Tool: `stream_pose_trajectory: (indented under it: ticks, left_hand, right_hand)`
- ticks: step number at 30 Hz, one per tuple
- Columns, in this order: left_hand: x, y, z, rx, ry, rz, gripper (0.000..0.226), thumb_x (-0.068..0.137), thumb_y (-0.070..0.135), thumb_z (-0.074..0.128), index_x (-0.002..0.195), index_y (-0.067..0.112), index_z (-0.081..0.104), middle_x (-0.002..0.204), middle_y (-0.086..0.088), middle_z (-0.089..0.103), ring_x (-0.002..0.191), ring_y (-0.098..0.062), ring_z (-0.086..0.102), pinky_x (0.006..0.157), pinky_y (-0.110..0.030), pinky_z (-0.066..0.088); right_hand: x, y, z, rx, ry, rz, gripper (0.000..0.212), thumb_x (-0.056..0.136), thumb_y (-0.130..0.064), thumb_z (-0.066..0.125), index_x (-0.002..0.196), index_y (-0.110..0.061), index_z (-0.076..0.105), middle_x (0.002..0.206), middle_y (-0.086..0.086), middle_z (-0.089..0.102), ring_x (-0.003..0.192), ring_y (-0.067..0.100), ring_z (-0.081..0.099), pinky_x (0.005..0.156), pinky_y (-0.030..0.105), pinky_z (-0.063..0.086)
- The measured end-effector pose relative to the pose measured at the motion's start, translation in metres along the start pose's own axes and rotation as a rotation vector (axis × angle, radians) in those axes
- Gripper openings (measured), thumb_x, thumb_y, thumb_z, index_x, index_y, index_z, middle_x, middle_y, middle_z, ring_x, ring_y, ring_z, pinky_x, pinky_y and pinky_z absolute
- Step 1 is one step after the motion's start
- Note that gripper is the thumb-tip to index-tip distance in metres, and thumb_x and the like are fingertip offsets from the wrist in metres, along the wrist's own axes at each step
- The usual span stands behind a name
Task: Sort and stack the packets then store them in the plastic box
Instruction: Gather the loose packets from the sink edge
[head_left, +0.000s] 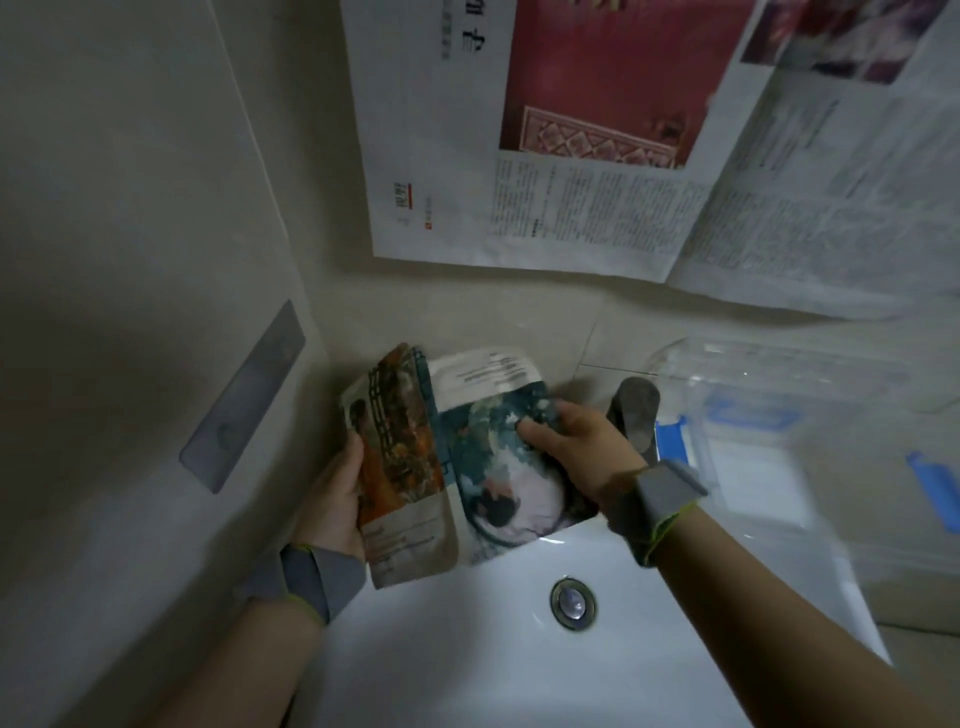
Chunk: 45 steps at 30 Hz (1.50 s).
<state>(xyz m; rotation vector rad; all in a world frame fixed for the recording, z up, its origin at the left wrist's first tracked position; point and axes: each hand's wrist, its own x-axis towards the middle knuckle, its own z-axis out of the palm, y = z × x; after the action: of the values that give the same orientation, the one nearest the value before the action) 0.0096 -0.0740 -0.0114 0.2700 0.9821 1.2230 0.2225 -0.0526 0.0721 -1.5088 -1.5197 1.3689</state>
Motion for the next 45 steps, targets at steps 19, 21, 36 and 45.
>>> stream_pose_trajectory:
  ticks: [19, 21, 36, 45]
  left_hand:
    - [-0.002, -0.001, 0.023, -0.026, -0.06, -0.099, 0.037, 0.096, 0.03, 0.04, 0.12, 0.008, 0.057, 0.101, -0.013, 0.073, 0.088, -0.027, 0.07, 0.064, -0.038, 0.057]
    - [0.002, 0.0, 0.028, -0.061, 0.014, -0.119, 0.046, 0.096, 0.034, 0.04, 0.132, 0.007, 0.049, 0.128, -0.017, 0.059, 0.114, -0.033, 0.057, 0.084, -0.046, 0.049]
    - [0.009, 0.01, 0.006, -0.045, 0.05, -0.082, 0.036, 0.095, 0.034, 0.044, 0.12, 0.013, 0.058, 0.107, -0.01, 0.069, 0.091, -0.027, 0.067, 0.065, -0.037, 0.057]
    - [0.018, -0.018, 0.021, 0.004, 0.051, -0.074, 0.043, 0.096, 0.029, 0.041, 0.129, 0.003, 0.049, 0.103, -0.015, 0.067, 0.068, -0.023, 0.073, 0.054, -0.035, 0.059]
  right_hand:
    - [0.009, 0.011, 0.018, 1.195, -0.382, 0.196, 0.07, 0.081, -0.064, 0.045, 0.113, -0.005, 0.065, 0.113, 0.019, 0.068, 0.101, 0.033, 0.067, 0.077, 0.041, 0.059]
    - [0.005, 0.018, 0.03, 1.163, -0.37, 0.122, 0.097, 0.053, -0.07, 0.069, 0.129, -0.012, 0.052, 0.131, 0.016, 0.058, 0.114, 0.034, 0.059, 0.097, 0.049, 0.049]
    - [0.021, -0.002, 0.018, 0.444, 0.054, 0.187, 0.019, 0.096, -0.012, 0.042, 0.084, -0.012, 0.057, 0.086, 0.014, 0.063, 0.08, 0.028, 0.06, 0.076, 0.038, 0.055]
    - [0.012, 0.005, 0.044, 0.324, -0.188, 0.185, 0.045, 0.088, -0.033, 0.058, 0.128, -0.023, 0.043, 0.124, 0.006, 0.06, 0.111, 0.025, 0.059, 0.102, 0.044, 0.045]
